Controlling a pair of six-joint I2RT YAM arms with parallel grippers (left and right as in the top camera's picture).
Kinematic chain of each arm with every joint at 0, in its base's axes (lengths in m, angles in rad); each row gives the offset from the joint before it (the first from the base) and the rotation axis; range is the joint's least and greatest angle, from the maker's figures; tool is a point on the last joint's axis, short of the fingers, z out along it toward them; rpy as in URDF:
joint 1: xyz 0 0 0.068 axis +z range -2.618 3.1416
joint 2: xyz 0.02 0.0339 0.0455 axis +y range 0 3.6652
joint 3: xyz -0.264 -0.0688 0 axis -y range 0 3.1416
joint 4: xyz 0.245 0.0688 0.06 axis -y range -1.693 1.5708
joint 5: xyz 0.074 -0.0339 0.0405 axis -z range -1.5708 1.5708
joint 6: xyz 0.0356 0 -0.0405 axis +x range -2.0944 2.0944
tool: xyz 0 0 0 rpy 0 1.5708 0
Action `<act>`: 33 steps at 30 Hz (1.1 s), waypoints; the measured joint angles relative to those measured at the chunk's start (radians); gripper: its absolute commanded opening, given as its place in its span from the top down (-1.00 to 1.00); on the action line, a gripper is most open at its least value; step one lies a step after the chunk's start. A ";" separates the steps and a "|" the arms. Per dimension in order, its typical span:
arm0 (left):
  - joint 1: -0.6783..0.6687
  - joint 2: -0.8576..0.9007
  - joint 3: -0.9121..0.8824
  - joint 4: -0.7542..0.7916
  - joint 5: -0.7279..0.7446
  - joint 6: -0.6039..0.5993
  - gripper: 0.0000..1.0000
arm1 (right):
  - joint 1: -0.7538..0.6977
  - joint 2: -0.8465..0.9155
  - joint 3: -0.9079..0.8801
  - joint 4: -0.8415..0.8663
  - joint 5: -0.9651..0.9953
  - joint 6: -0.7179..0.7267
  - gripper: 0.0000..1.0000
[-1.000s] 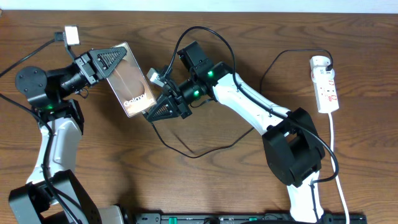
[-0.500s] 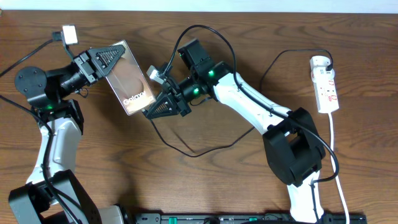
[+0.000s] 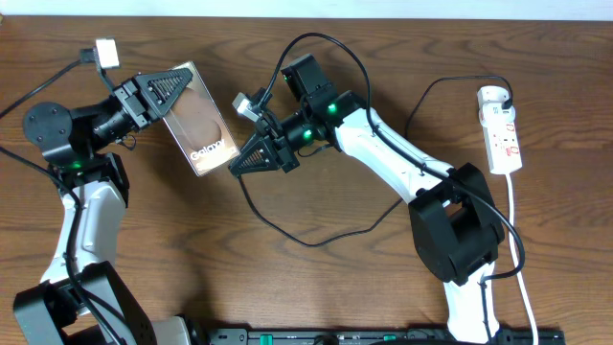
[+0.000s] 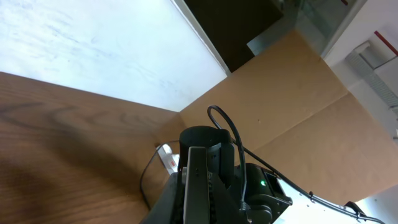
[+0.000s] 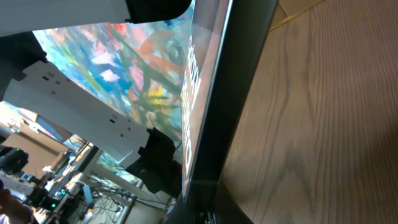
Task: Plug charger to phone and switch on socket
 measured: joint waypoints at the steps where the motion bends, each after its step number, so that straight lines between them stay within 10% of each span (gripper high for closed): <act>1: 0.000 0.000 0.000 0.000 -0.003 0.001 0.85 | 0.000 0.000 0.000 0.000 0.000 0.001 0.97; 21: 0.221 0.000 0.000 -0.001 -0.009 -0.012 0.86 | -0.003 0.000 0.000 -0.069 0.288 0.131 0.97; 23: 0.246 0.000 0.000 -0.001 0.001 -0.021 0.86 | -0.003 0.000 0.000 -0.090 0.394 0.194 0.80; 27: 0.277 0.000 0.000 -0.001 0.016 -0.027 0.86 | -0.003 0.000 0.000 -0.151 0.658 0.343 -0.38; 28: 0.283 0.000 0.000 -0.001 0.017 -0.029 0.86 | -0.003 0.000 0.000 -0.163 0.715 0.371 -0.40; 29: 0.287 0.000 0.000 -0.001 0.019 -0.030 0.86 | -0.003 0.000 0.000 -0.175 0.774 0.397 -0.05; 30: 0.290 0.000 0.000 -0.001 0.020 -0.030 0.86 | -0.003 0.000 0.000 -0.189 0.834 0.416 0.90; 33: 0.300 0.000 0.000 -0.001 0.021 -0.031 0.85 | -0.002 0.000 0.000 -0.221 0.971 0.464 0.97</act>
